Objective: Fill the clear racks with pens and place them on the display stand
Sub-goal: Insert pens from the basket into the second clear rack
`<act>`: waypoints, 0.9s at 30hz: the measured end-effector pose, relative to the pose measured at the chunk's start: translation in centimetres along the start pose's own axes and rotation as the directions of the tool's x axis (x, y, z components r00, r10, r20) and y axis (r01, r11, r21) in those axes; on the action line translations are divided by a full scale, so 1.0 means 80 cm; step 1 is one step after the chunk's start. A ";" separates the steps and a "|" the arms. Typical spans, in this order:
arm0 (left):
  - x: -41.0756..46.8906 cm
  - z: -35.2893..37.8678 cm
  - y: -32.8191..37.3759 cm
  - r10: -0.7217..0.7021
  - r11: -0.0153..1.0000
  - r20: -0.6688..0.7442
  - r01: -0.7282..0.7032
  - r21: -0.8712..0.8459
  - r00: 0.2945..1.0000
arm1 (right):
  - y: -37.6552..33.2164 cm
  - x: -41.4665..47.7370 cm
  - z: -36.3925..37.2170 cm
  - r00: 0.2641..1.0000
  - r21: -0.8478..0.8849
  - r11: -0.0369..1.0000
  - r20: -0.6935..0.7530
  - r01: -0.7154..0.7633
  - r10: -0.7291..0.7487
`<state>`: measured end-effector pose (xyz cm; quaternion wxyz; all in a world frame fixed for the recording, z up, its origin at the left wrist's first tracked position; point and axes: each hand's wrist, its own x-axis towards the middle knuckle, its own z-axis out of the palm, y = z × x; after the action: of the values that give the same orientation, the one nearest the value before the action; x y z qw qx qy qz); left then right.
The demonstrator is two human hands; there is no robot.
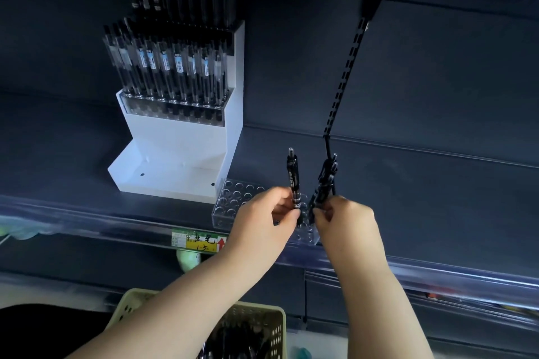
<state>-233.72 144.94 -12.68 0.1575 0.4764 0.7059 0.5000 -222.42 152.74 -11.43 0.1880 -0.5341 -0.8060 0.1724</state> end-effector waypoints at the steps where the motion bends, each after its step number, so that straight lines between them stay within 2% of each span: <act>1: 0.001 0.000 0.000 -0.002 1.000 -0.005 0.002 -0.006 1.000 | 0.001 0.001 0.000 1.000 -0.004 1.000 0.003 0.000 0.000; 7: 0.004 0.002 0.001 0.005 1.000 -0.013 -0.005 -0.008 1.000 | 0.005 0.005 -0.001 1.000 -0.004 1.000 0.029 -0.011 0.011; 13: 0.012 0.021 0.010 0.055 0.998 0.046 -0.054 -0.017 0.997 | 0.020 0.007 -0.014 0.999 0.056 0.998 0.003 -0.042 0.042; 16: 0.018 0.030 0.011 0.036 0.999 0.089 -0.036 -0.006 0.995 | 0.025 0.006 -0.017 0.999 0.051 0.998 0.003 -0.045 0.045; 19: 0.020 0.036 0.006 0.012 0.999 0.153 -0.018 0.039 0.988 | 0.028 0.005 -0.015 0.998 0.073 0.995 0.023 -0.064 0.062; 22: 0.018 0.039 0.003 0.036 0.983 0.205 -0.072 0.170 0.978 | 0.029 0.005 -0.014 0.997 0.090 0.993 0.037 -0.071 0.068; 27: 0.014 0.035 0.007 0.156 0.937 0.104 -0.181 0.298 0.982 | 0.028 0.005 -0.014 0.994 0.076 0.994 0.073 -0.084 0.079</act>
<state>-232.05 147.46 -13.18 0.0662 0.5732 0.7245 0.3770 -220.23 154.04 -11.48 0.1732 -0.5524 -0.7822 0.2303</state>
